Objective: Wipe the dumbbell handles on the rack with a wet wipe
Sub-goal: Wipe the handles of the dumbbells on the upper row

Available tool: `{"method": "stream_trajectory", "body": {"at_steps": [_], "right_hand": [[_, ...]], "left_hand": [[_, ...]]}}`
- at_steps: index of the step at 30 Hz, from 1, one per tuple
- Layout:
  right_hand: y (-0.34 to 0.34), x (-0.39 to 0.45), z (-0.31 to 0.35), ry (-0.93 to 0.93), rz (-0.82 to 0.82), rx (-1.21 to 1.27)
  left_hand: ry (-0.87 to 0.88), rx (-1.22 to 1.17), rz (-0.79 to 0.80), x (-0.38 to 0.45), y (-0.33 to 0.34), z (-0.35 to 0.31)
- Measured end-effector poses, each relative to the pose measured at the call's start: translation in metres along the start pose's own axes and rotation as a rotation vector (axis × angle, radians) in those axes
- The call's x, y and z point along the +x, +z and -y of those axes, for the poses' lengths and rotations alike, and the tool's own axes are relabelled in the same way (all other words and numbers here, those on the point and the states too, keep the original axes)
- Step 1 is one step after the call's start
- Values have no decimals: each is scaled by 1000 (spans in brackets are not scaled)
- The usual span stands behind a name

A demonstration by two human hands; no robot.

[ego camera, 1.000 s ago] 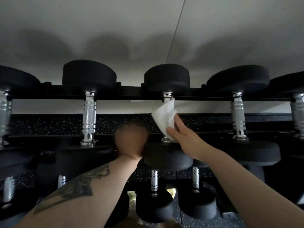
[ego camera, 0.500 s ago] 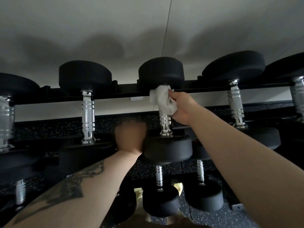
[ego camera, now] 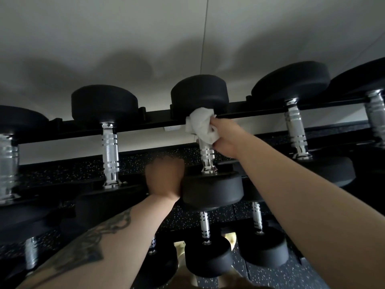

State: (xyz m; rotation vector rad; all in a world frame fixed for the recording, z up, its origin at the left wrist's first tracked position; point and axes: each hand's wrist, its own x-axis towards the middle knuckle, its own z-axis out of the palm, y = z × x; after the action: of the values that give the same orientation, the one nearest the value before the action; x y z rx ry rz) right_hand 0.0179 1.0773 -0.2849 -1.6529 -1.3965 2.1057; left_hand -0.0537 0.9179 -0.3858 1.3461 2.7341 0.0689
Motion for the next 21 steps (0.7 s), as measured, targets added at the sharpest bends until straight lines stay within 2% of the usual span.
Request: {"method": "stream_trajectory", "body": {"at_steps": [2,6,9,11,13,15,16,17,19,21], "right_hand": [[-4,-9,-11,-46,-17,-177],[8,-19,-14,-308,-155,-728],[24,-1,3,-261,-225,-864],[30,0,8,-252,-217,-972],[29,-11,4,-238,-234,-1164],[21,-20,-3,-300,-273,-1230],[14,-18,-4,-307,-271,-1187],[8,-16,-4,-280,-251,-993],[7,-12,-1,-142,-214,-371],[13,-6,3,41,-180,62]], "left_hand": [[7,3,21,-1,-1,-1],[10,27,0,-1,-2,-1],[36,14,-8,-2,3,0],[34,8,-5,-2,4,2],[29,15,-9,0,5,1],[22,-2,-29,0,4,0],[18,-19,-41,0,4,-1],[13,-37,-51,0,3,-1],[1,-60,-44,-1,3,-1],[-7,-64,-45,-1,2,-1]]}}
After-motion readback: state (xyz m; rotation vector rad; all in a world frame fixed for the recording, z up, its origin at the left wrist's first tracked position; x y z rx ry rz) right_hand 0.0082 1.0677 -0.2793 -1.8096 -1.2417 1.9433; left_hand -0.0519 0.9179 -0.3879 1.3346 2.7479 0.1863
